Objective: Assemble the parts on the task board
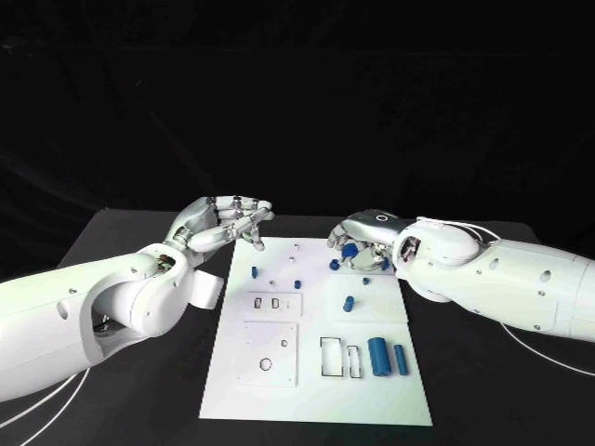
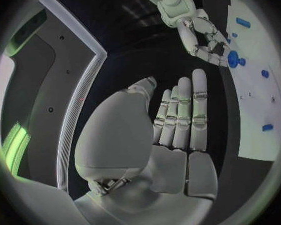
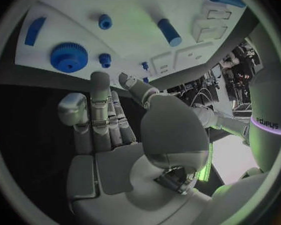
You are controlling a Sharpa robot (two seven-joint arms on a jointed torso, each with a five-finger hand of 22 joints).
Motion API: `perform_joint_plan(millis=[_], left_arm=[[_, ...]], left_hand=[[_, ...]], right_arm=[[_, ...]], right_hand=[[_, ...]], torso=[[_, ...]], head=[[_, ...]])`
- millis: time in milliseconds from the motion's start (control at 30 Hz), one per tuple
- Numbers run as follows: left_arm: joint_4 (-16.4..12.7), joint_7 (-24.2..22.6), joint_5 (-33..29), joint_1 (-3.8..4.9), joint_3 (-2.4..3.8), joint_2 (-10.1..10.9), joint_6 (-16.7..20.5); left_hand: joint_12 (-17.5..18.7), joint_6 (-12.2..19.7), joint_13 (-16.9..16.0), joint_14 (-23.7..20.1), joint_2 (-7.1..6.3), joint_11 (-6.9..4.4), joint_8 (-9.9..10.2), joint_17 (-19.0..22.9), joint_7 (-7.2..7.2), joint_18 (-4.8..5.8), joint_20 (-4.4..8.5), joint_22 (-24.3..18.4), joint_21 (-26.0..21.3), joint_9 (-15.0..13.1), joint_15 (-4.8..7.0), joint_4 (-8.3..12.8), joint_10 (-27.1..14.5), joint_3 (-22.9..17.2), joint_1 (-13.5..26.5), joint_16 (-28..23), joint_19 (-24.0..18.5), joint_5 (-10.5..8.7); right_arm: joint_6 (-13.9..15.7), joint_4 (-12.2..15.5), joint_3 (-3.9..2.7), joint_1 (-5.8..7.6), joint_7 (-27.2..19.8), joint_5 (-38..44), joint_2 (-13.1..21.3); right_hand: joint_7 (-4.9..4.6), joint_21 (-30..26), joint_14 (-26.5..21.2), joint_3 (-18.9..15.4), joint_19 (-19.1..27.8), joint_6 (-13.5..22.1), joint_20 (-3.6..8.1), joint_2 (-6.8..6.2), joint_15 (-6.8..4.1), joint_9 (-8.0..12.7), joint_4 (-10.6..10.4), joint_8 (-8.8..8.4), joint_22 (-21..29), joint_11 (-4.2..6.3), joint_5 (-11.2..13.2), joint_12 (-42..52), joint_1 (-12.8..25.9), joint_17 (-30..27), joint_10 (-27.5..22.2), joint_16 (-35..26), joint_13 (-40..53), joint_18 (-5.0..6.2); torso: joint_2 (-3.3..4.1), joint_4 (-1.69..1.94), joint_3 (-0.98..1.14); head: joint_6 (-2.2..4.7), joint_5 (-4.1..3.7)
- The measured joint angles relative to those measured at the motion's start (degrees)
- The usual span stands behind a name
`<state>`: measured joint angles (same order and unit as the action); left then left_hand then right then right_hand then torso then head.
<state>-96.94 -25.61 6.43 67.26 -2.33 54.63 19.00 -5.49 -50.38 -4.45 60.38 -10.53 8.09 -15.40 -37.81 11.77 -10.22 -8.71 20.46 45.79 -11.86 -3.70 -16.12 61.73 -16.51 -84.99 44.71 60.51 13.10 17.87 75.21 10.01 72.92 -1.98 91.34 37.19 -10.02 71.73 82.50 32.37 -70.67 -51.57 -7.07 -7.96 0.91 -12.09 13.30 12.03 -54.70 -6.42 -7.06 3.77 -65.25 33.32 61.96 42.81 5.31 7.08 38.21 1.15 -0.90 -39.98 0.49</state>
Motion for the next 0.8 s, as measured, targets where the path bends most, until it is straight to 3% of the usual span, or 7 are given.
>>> perform_joint_plan(millis=[233, 600, 667, 800], left_arm=[[-0.6, 0.2, 0.0, 0.14, 0.05, 0.3, 0.0], [-0.8, 0.4, -0.1, 0.25, 0.08, 0.5, 0.1], [-0.8, 0.4, -0.1, 0.25, 0.08, 0.5, 0.2], [-0.8, 0.5, -0.2, 0.27, 0.09, 0.5, 0.2]], left_hand=[[0.0, 0.0, 0.0, -0.2, 0.04, 0.00, 0.0, -0.2, 0.00, 0.00, 0.00, 0.3, 0.4, -0.1, -0.20, -0.2, -0.4, 0.2, 0.5, 0.3, 0.0, 0.00], [-0.2, 0.2, 0.0, -0.2, 0.34, 0.00, 0.0, -0.2, 0.20, 0.00, 0.00, 0.5, 0.7, -0.1, -0.20, -0.3, -0.4, 0.3, 0.8, 0.5, 0.0, 0.00], [-0.2, 0.2, 0.0, -0.2, 0.34, 0.01, 0.0, -0.2, 0.20, 0.00, 0.00, 0.5, 0.7, -0.1, -0.20, -0.3, -0.4, 0.3, 0.8, 0.5, 0.0, 0.00], [-0.2, 0.2, 0.0, -0.2, 0.34, 0.20, 0.0, -0.2, 0.20, 0.00, 0.00, 0.5, 0.7, -0.1, -0.20, -0.3, -0.6, 0.3, 0.8, 0.5, 0.0, 0.00]], right_arm=[[-0.4, -1.3, 0.06, 0.00, 1.7, 1.9, -1.1], [-2.0, -2.5, 0.17, -0.27, 3.1, 3.0, -1.8], [-2.3, -2.6, 0.20, -0.39, 3.2, 3.1, -1.9], [-2.9, -2.8, 0.23, -0.63, 3.2, 3.1, -2.1]], right_hand=[[-0.19, 1.0, 0.0, -0.7, -1.1, 0.2, -0.12, 0.00, 0.00, -0.5, -0.7, -0.22, -2.0, -0.21, 0.9, 0.0, 0.0, 0.8, -2.0, 1.9, -0.1, 0.00], [-0.19, 2.3, -0.2, -1.2, -2.4, 0.2, -0.22, 0.00, 0.23, -0.9, -1.2, -0.21, -4.6, -0.20, 1.1, 0.6, 0.0, 1.3, -3.0, 3.6, -0.1, 0.00], [-0.19, 2.9, -0.2, -1.4, -3.1, 0.2, -0.21, 0.00, 0.23, -1.1, -1.4, -0.21, -5.3, -0.20, 1.1, 0.9, 0.0, 1.5, -3.0, 4.2, -0.1, -0.91], [-0.07, 3.5, -0.2, -1.2, -3.4, 0.1, -0.11, 0.02, 0.23, -1.3, -1.5, -0.21, -6.4, -0.20, 1.1, 1.5, 0.0, 1.7, -3.0, 5.0, 0.0, -0.92]], torso=[[0.67, 0.26, -0.12], [1.10, 0.48, -0.24], [1.13, 0.47, -0.24], [1.15, 0.48, -0.24]], head=[[0.44, -0.08], [0.54, -0.16], [0.48, -0.10], [0.31, -0.08]])
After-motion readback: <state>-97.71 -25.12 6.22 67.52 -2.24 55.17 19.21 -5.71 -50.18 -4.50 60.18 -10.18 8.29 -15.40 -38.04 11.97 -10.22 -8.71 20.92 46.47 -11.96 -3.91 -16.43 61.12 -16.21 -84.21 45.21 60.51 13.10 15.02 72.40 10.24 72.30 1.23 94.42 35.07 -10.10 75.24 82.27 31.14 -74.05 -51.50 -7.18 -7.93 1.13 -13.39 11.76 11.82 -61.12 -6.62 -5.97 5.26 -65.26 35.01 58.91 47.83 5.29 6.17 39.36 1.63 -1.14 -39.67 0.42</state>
